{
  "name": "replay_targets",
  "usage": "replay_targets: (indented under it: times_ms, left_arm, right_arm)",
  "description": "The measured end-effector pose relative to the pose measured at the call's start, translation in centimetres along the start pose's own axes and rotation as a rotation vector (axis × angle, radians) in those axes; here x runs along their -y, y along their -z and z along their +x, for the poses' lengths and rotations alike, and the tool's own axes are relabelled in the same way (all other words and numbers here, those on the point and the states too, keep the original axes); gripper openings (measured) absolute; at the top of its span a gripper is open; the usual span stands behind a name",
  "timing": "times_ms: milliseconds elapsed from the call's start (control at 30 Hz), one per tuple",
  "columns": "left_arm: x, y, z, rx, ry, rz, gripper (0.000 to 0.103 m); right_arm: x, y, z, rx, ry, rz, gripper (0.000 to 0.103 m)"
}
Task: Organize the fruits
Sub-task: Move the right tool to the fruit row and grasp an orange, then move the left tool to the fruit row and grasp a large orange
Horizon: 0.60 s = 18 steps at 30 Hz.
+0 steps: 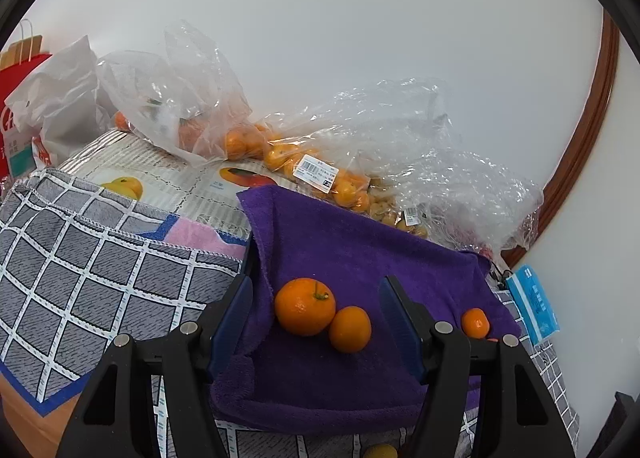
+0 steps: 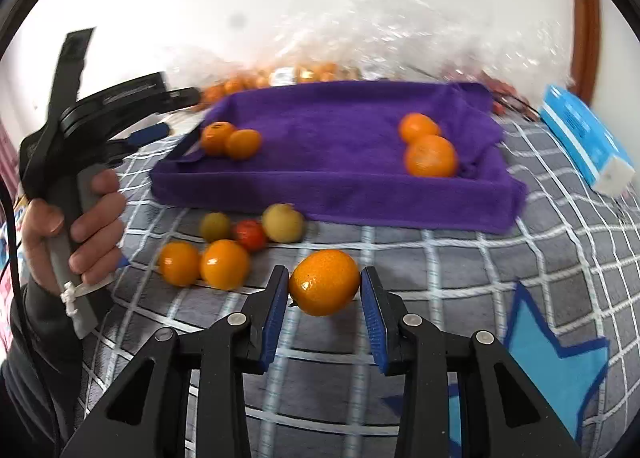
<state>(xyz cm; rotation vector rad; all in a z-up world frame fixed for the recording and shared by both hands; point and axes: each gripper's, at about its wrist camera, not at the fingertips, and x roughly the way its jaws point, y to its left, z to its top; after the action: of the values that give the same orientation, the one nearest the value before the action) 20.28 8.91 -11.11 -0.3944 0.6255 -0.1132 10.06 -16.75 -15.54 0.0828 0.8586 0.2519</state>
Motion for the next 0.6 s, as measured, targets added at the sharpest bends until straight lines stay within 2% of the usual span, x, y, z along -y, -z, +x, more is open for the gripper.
replay_targets:
  times_ms: [167, 400, 500, 600]
  left_arm:
    - [0.3, 0.2, -0.3, 0.02, -0.021, 0.028, 0.064]
    - [0.5, 0.7, 0.5, -0.002, -0.04, 0.049, 0.064]
    - [0.6, 0.7, 0.5, -0.001, -0.038, 0.056, 0.064]
    - [0.7, 0.6, 0.2, 0.012, -0.034, 0.062, 0.064]
  right_arm:
    - [0.6, 0.3, 0.6, -0.012, 0.016, 0.005, 0.037]
    - [-0.1, -0.1, 1.8, -0.034, 0.03, -0.025, 0.037]
    - [-0.3, -0.3, 1.9, -0.015, 0.027, -0.042, 0.037]
    - [0.0, -0.7, 1.4, 0.041, 0.051, -0.058, 0.036]
